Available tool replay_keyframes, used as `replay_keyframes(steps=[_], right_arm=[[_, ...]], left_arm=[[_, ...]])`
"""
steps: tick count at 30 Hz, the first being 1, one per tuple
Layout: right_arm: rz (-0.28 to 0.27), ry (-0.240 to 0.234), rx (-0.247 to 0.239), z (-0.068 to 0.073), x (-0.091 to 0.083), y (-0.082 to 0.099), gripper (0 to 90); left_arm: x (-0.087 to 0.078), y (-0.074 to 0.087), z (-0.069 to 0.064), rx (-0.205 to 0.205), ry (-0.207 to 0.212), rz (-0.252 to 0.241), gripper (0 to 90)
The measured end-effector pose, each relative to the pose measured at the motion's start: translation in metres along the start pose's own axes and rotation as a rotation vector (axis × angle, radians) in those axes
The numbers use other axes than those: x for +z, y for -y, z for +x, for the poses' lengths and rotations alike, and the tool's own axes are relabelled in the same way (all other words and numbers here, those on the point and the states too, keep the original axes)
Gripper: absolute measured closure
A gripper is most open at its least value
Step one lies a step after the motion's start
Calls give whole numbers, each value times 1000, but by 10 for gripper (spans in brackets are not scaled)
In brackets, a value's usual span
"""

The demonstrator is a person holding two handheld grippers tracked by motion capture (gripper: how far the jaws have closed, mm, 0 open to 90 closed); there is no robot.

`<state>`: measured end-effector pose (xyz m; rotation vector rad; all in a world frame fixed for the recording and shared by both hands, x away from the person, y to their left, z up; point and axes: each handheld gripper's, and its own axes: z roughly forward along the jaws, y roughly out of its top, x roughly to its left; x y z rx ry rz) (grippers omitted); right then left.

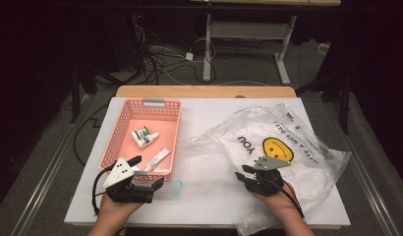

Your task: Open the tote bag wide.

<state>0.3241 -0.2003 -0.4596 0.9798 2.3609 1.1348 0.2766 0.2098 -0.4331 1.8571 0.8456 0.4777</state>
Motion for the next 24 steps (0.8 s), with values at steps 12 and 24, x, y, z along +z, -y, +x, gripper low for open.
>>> replay_keyframes(steps=[12, 24], right_arm=[[8, 12, -2, -1, -1, 1, 615], [77, 8, -62, 10, 23, -1, 582]], left_arm=[[0, 0, 0, 0, -2, 1, 0], [-1, 0, 0, -1, -1, 1, 0]])
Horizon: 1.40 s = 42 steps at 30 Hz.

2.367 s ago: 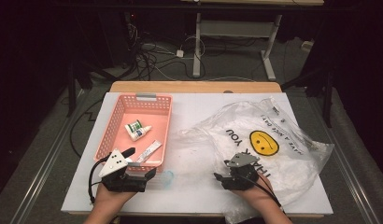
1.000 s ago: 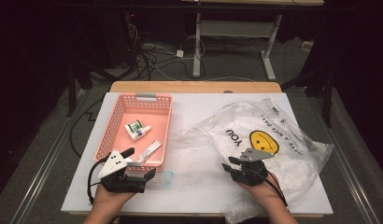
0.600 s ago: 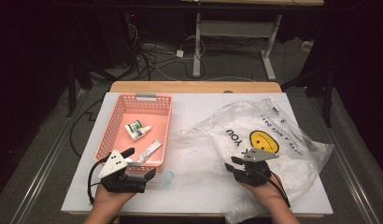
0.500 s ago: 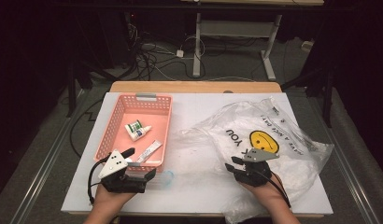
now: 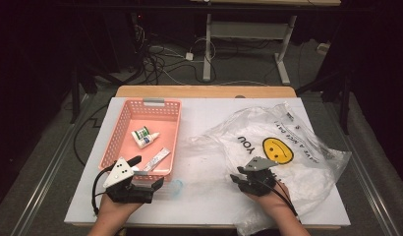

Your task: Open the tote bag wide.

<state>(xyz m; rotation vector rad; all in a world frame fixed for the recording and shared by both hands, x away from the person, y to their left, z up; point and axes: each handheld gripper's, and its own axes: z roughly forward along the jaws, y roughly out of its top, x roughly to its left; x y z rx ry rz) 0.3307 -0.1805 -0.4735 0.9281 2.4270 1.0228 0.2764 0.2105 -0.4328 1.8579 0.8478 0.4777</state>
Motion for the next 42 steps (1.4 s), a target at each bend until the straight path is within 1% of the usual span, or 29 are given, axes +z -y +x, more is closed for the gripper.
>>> replay_keyframes(steps=[2, 4, 7, 10, 11, 13, 15, 16, 19, 23, 24, 27, 29, 32, 34, 36, 37, 39, 41, 42], right_arm=[[8, 4, -13, 4, 2, -1, 567], [17, 14, -42, 6, 3, -1, 557], [17, 31, -64, 8, 3, -1, 555], [27, 32, -78, 11, 3, -1, 582], [28, 36, -75, 11, 4, -1, 583], [24, 31, -70, 11, 5, -2, 634], [25, 39, -65, 9, 5, -2, 656], [24, 36, -57, 7, 6, -2, 681], [25, 37, -37, 4, 6, -2, 704], [23, 25, 4, -1, 5, 0, 761], [18, 18, -2, -2, 5, 1, 776], [16, 19, 12, -4, 5, 1, 871], [14, 13, 20, -5, 3, 2, 898], [-10, 10, 31, -7, -1, 1, 900], [-19, 17, 20, -7, -4, 0, 900], [-36, 21, 21, -8, -6, -1, 900], [-43, 24, 11, -8, -7, -1, 900], [-56, 35, 26, -9, -10, -1, 900], [-77, 43, 26, -12, -14, -1, 900], [-81, 47, 42, -14, -16, -1, 900]], left_arm=[[0, 0, 0, 0, 0, 0, 0], [0, 0, 0, -1, 0, 0, 0], [1, 0, 0, 0, 1, 1, 0], [1, 0, 0, 3, 2, 2, 0], [1, 0, 0, 4, 3, 2, 0], [1, 0, 0, 3, 3, 2, 0], [0, 0, 0, 3, 3, 1, 0], [0, 0, -1, 3, 3, 0, 0], [0, 0, -1, 0, 5, 1, 0], [2, 0, -1, -3, 14, 0, 0], [2, 1, -1, -4, 17, -1, 0], [2, 2, -2, -14, 27, -4, 0], [1, 2, -2, -15, 34, -7, 0], [1, 2, -1, -8, 40, -7, 0], [1, 2, 0, -4, 39, -7, 0], [0, 2, 0, -2, 37, -7, 0], [0, 2, 0, -2, 36, -6, 0], [0, 2, -1, 0, 35, -3, 0], [-1, 1, -2, 2, 30, -5, 0], [-2, 1, -3, 3, 27, -7, 0]])
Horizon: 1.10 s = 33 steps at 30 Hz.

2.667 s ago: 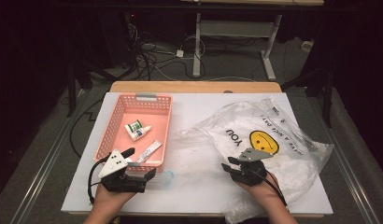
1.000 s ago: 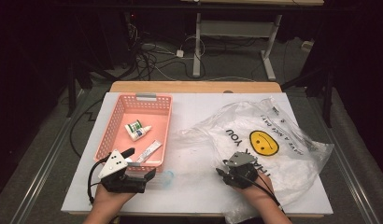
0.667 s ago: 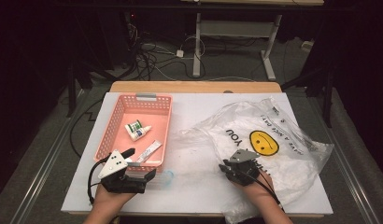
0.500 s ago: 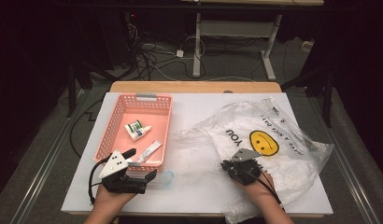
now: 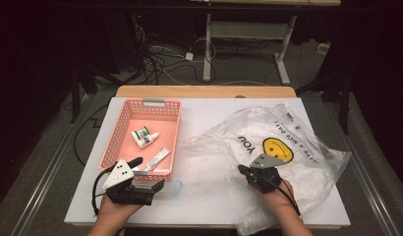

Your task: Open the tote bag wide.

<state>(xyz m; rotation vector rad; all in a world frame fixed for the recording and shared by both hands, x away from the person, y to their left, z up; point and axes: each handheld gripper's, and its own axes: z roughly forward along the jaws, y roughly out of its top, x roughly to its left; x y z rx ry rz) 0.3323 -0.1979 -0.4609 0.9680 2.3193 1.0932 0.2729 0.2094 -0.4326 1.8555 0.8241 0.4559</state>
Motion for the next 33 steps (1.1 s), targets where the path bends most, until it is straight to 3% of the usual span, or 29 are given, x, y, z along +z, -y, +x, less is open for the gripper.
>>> replay_keyframes(steps=[5, 12, 16, 21, 26, 30, 33], right_arm=[[5, 4, 28, -8, -3, 6, 900], [47, -14, 3, -4, 6, 9, 856], [60, -7, -23, 2, 9, 6, 766], [76, 24, -50, 9, 16, 5, 572], [90, 49, -41, 12, 24, 2, 438], [93, 17, -5, 7, 27, 2, 432], [90, -4, 24, 4, 27, 3, 511]], left_arm=[[1, 0, -3, 1, -1, 4, 0], [6, 1, -1, -8, 21, 6, 0], [5, 2, 1, -9, 23, 8, 0], [-1, 1, 1, -2, 7, -4, 0], [-2, 0, -2, -4, -1, -3, 0], [0, 0, -5, -3, 0, 3, 0], [1, 0, -5, -8, -1, 4, 0]])
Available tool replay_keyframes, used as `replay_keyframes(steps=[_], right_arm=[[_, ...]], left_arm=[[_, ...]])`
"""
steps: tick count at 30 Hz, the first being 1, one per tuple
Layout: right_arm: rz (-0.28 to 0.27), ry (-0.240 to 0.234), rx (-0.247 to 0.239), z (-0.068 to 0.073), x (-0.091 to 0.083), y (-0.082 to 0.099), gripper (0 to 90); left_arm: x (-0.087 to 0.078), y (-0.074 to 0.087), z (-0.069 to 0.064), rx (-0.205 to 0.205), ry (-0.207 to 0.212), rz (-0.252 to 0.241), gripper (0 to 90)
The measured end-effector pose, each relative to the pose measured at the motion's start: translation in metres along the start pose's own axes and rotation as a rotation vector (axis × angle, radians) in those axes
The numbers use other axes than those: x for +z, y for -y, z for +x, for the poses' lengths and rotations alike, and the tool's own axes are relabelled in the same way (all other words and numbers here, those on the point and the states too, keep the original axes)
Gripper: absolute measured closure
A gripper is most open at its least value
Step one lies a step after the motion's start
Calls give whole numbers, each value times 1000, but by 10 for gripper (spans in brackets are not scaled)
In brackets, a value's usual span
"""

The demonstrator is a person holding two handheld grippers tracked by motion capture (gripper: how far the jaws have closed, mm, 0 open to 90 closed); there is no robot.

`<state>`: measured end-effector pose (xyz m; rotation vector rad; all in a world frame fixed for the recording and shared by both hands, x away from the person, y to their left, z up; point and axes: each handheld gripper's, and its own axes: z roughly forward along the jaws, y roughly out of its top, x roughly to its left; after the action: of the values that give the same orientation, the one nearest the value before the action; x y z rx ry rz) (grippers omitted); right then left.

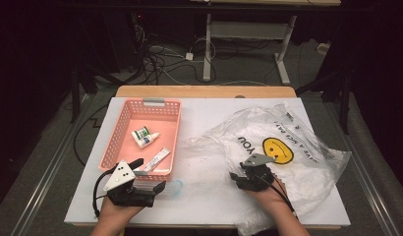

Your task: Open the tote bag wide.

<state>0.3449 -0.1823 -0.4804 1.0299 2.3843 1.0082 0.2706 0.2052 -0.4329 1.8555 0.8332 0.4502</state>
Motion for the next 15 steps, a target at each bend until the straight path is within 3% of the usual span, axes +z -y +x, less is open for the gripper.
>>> replay_keyframes(steps=[4, 9, 15], right_arm=[[-4, 6, 11, -2, 0, 0, 608], [-13, 8, 64, -8, -3, 2, 733], [-13, 27, 55, -10, -4, 3, 798]], left_arm=[[1, 0, 0, 6, 4, 7, 0], [-1, 0, 0, 6, 1, 2, 0], [-1, 0, 1, 8, 1, 3, 0]])
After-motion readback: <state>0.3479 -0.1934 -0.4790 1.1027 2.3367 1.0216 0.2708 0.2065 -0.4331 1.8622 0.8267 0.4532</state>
